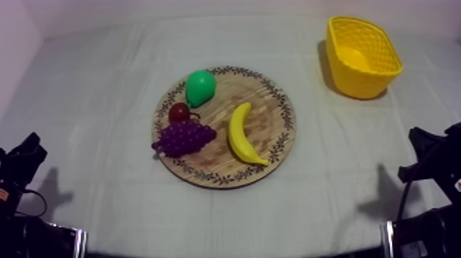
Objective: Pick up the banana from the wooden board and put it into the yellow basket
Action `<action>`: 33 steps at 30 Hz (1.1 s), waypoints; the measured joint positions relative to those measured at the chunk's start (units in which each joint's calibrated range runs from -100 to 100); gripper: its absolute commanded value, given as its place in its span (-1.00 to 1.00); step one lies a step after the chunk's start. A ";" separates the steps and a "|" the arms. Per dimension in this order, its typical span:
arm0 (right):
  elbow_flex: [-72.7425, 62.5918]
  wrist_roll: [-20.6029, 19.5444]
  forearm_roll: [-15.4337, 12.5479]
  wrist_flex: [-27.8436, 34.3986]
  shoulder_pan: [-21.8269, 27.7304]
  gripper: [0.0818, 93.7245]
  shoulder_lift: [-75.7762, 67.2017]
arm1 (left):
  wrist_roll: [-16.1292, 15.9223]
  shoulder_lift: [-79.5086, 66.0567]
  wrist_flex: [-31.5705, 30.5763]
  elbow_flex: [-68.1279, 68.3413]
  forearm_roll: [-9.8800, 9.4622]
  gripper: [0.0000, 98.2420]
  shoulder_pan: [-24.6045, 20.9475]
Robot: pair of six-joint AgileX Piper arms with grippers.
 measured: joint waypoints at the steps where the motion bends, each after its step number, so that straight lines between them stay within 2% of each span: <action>1: 0.00 -0.03 0.00 0.00 0.00 -0.99 0.00 | 0.00 0.00 0.00 0.00 0.00 -1.00 0.00; 11: 0.00 -0.26 0.06 -0.39 -0.08 -0.99 0.00 | 0.00 0.00 0.00 0.00 0.00 -1.00 0.00; 17: -0.88 -1.44 2.36 -2.73 -0.99 -0.99 2.14 | 0.00 0.00 0.00 0.00 0.00 -1.00 0.00; 24: -6.73 -1.70 2.47 -3.72 -1.63 -0.99 8.54 | 0.00 0.00 0.00 0.00 0.00 -1.00 0.00; 33: -20.49 -1.20 2.25 1.77 -2.05 -0.99 17.81 | 0.00 0.00 0.00 0.00 0.00 -1.00 0.00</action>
